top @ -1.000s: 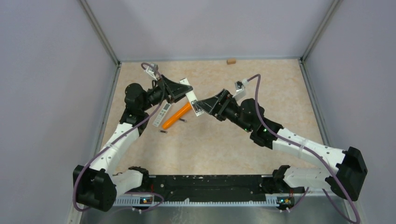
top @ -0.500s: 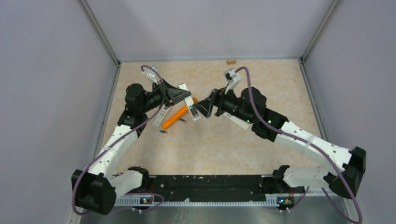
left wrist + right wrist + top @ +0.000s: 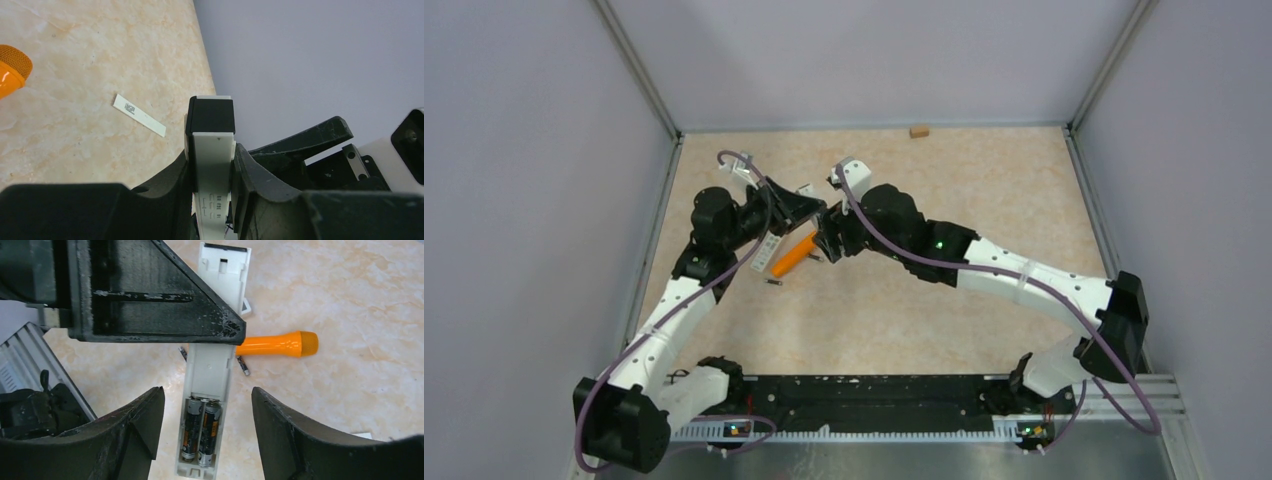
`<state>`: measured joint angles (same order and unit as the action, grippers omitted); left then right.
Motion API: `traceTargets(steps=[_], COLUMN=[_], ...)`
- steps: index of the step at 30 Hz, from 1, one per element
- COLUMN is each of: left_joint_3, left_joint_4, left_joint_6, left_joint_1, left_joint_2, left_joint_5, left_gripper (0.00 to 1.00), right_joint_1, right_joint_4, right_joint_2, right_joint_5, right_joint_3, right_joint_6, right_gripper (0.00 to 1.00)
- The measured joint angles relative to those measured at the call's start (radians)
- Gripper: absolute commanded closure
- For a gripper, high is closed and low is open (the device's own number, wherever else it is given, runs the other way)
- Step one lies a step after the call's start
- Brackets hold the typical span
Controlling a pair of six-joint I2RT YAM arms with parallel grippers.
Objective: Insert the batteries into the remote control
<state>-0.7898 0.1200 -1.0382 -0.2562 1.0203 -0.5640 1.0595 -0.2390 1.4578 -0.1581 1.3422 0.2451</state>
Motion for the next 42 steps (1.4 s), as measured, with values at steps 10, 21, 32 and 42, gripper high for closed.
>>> traceTargets(steps=[10,21,32,42], left_joint_3=[0.000,-0.014,-0.065,-0.065], left_joint_4=[-0.027,-0.198,-0.534,-0.568], left_joint_6=[0.023,0.171,0.364,0.387], left_joint_1=[-0.001,0.011,0.152,0.156], left_joint_2=[-0.013,-0.098,-0.164,-0.167], left_joint_5=[0.011,0.101,0.383,0.386], left_gripper=[0.77,0.01,0.01,0.01], right_joint_1=[0.010,-0.011,-0.030,-0.030], right_joint_4=[-0.017,-0.039,-0.078,-0.162], right_joint_2=[0.017,0.017,-0.024,-0.014], right_joint_5=[-0.028,0.037,0.214,0.246], right_joint_3=[0.003,-0.016,-0.353,-0.419], right_joint_6=[-0.040,-0.156,-0.457,-0.701], right_gripper=[0.84,1.00,1.00,1.00])
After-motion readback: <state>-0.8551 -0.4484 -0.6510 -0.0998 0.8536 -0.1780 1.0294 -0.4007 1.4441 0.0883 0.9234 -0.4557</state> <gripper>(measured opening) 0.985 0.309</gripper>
